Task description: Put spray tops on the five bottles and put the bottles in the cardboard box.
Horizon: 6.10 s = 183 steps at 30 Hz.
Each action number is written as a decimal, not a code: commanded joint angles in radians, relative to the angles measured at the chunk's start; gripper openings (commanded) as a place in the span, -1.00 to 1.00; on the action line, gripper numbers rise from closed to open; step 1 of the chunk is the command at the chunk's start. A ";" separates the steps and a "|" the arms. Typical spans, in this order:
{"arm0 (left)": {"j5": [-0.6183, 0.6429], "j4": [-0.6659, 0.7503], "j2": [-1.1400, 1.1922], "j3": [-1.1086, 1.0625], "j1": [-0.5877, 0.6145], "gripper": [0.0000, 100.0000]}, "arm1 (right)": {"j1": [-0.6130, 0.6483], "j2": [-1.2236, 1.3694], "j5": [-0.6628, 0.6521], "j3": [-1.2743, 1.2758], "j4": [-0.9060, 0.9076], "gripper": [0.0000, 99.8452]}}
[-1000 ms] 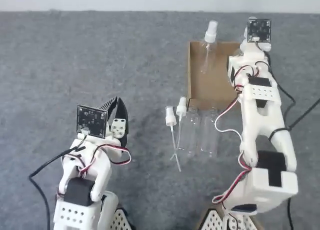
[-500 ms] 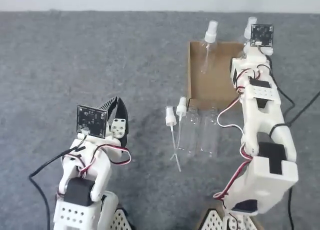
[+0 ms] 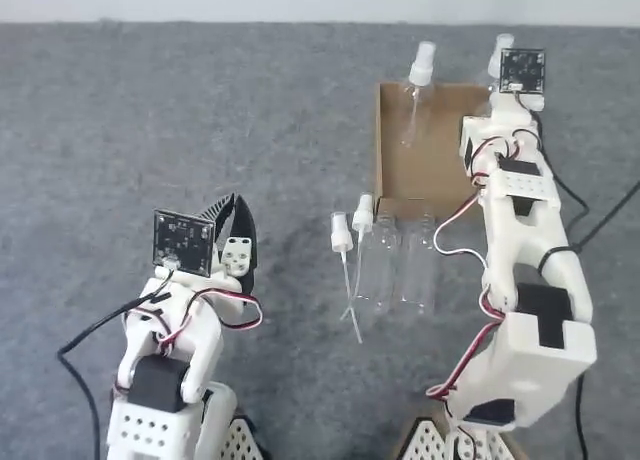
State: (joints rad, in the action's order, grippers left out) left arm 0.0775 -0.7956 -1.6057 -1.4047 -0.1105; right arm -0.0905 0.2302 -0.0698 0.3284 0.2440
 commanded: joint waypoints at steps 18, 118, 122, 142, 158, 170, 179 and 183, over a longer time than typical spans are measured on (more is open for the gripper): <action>0.008 0.029 -0.009 0.007 0.005 -0.98 | 0.004 -0.160 -0.017 -0.072 0.114 -0.52; 0.009 0.028 -0.009 -0.004 0.005 -0.98 | -0.542 -0.792 -0.548 0.600 0.668 -0.82; 0.011 0.018 -0.011 -0.004 0.005 -0.98 | -0.521 -0.704 -0.548 0.554 0.667 -0.81; -0.064 -0.133 -0.015 0.062 0.012 -0.98 | -0.441 -0.585 -0.494 0.394 0.797 -0.45; -0.066 -0.132 -0.017 -0.081 0.014 -0.98 | -0.127 -1.233 -0.356 0.730 1.006 -0.94; -0.072 -0.109 -0.017 -0.108 0.014 -0.98 | -0.108 -1.540 -0.347 0.921 0.977 -0.94; -0.072 -0.109 -0.017 -0.108 0.014 -0.98 | -0.108 -1.550 -0.272 1.129 0.809 -0.94; -0.072 -0.110 -0.017 -0.108 0.014 -0.98 | -0.110 -1.550 -0.270 1.129 0.808 -0.94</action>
State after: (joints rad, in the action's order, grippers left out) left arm 0.0130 -0.9275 -1.6088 -1.5244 -0.1013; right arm -0.1949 -1.2965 -0.3537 1.4684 1.0740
